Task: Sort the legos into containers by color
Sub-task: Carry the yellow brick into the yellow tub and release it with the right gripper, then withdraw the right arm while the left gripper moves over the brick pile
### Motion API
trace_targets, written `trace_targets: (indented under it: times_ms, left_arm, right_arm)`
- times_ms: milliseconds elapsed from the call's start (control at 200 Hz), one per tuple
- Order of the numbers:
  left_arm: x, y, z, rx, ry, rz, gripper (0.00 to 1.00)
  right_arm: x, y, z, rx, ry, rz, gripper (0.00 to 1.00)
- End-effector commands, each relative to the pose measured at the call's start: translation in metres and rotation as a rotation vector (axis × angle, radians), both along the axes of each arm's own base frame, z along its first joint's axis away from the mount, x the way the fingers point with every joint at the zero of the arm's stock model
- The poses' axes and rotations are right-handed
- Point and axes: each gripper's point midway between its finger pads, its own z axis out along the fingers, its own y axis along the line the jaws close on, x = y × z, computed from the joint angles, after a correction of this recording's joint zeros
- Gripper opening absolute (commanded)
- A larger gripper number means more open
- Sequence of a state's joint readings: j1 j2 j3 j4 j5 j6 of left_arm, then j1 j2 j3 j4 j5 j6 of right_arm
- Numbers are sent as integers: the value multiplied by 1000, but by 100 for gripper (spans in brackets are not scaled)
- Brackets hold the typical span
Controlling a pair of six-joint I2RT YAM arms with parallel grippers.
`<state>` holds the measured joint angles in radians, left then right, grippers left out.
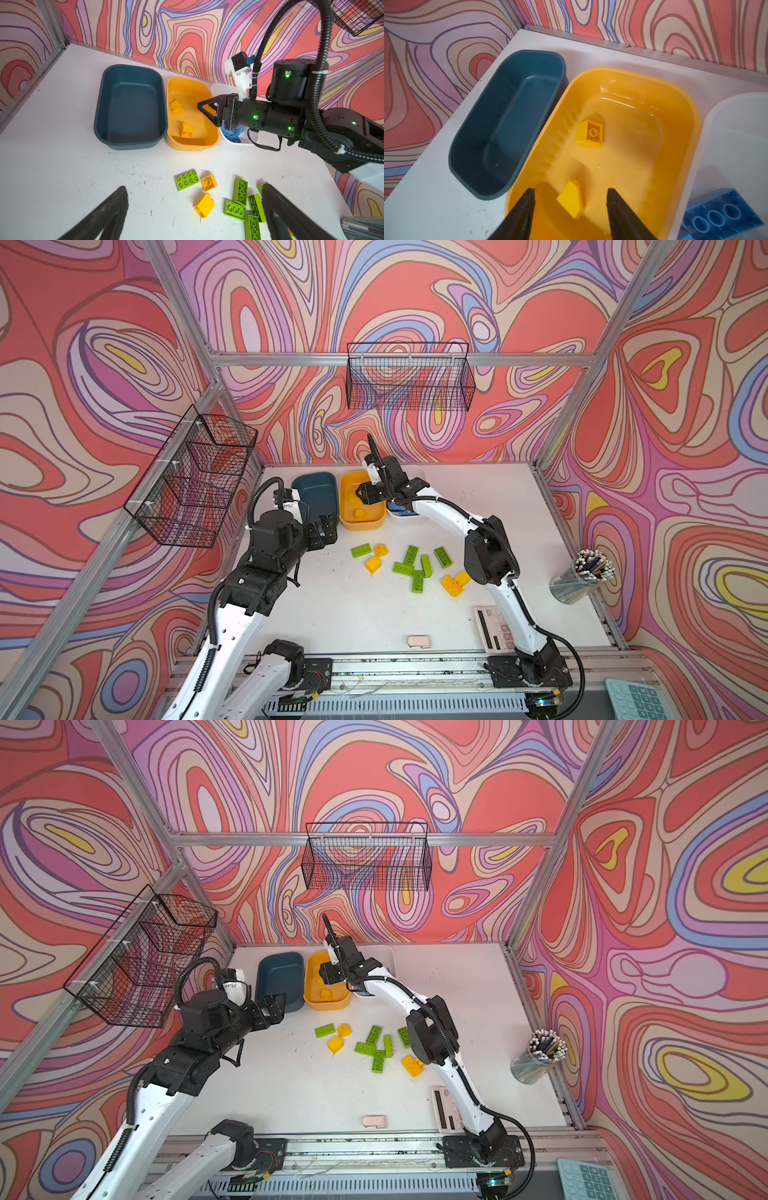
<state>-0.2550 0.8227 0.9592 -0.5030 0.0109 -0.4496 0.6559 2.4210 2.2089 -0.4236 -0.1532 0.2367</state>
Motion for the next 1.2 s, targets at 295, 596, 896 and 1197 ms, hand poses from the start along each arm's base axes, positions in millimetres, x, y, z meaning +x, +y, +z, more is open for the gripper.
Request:
trace_targets:
  times_ms: [295, 596, 896, 1197]
  left_arm:
    - [13, -24, -24, -21, 95, -98, 99]
    - [4, -75, -75, -10, 265, -193, 98]
    - [-15, -81, -130, 101, 456, -223, 96]
    - [-42, -91, -194, 142, 611, -280, 92]
  right_arm:
    - [-58, -58, 88, 69, -134, -56, 62]
    - [-148, -156, 71, 34, -152, -176, 64]
    - [-214, -198, 60, 165, -168, -184, 71]
    - [-223, -210, 37, 220, -198, -222, 72]
